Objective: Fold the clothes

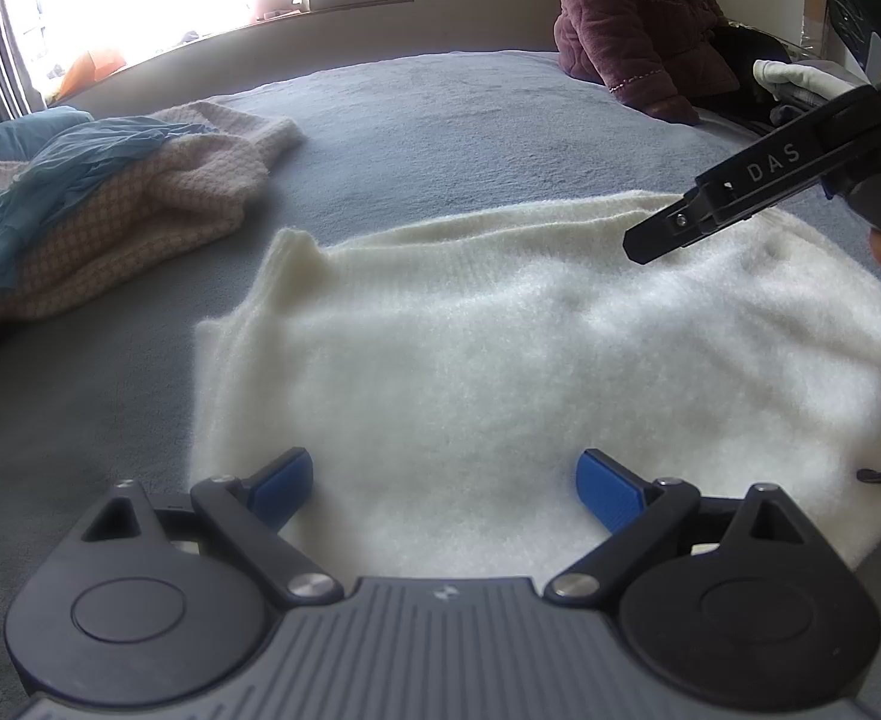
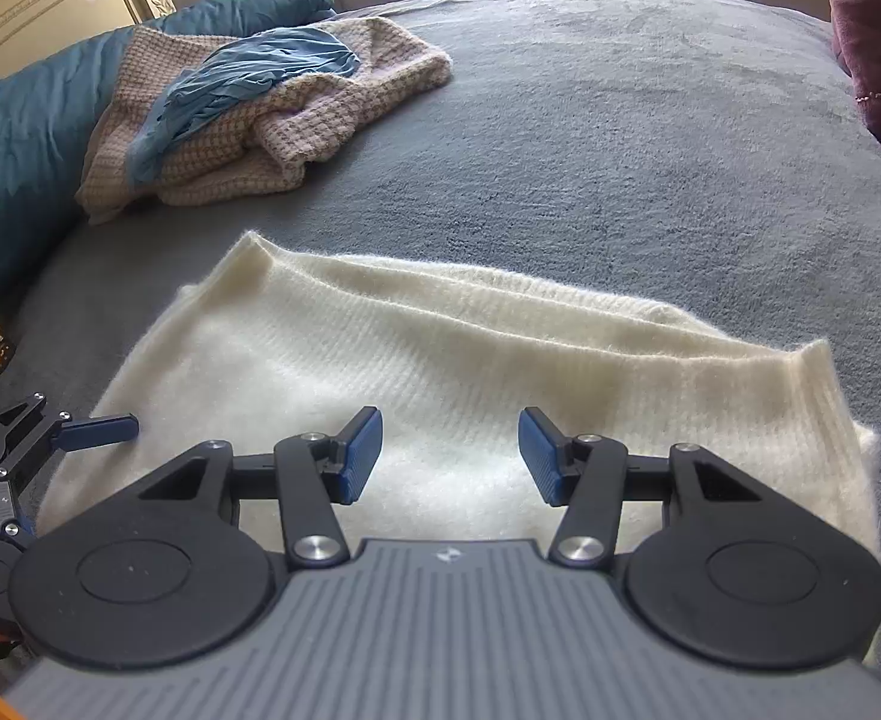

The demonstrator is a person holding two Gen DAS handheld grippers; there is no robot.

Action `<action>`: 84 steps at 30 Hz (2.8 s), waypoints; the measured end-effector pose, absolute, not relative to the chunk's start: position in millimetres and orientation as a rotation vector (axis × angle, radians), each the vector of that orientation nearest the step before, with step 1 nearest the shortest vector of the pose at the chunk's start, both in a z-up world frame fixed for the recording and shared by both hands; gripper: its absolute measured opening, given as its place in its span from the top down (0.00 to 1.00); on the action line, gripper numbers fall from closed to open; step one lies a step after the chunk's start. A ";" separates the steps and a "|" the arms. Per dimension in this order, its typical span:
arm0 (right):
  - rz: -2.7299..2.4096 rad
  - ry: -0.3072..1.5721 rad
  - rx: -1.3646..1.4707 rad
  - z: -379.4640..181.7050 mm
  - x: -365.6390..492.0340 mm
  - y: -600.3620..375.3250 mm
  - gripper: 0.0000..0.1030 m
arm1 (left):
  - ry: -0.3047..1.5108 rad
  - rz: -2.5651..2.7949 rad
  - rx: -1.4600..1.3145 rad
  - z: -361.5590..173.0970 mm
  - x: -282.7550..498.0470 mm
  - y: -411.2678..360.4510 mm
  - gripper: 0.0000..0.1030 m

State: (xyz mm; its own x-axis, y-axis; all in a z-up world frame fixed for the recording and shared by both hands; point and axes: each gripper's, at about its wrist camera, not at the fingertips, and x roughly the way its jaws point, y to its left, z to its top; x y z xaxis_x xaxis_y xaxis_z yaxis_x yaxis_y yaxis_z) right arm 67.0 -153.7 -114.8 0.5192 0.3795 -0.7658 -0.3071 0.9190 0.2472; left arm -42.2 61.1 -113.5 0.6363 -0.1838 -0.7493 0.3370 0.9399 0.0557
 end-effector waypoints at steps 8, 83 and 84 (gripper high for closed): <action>0.398 0.930 0.095 -113.9 66.8 -158.6 0.52 | 0.831 -0.300 0.199 -113.7 -42.3 61.2 0.07; 0.642 0.956 -0.197 -116.4 9.5 -100.5 0.54 | 0.999 -0.359 -0.408 -145.7 -89.0 205.7 0.07; 0.640 0.956 -0.201 -116.4 9.2 -100.3 0.54 | 0.992 -0.364 -0.422 -146.1 -83.3 208.3 0.07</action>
State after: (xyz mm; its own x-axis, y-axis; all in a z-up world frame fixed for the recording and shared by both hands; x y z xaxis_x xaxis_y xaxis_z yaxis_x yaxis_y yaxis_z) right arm 9.2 -100.3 -116.4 0.4099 0.4189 -0.8102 -0.5898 0.7993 0.1149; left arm -83.3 208.3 -146.1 0.4990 -0.4781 -0.7228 0.1025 0.8607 -0.4986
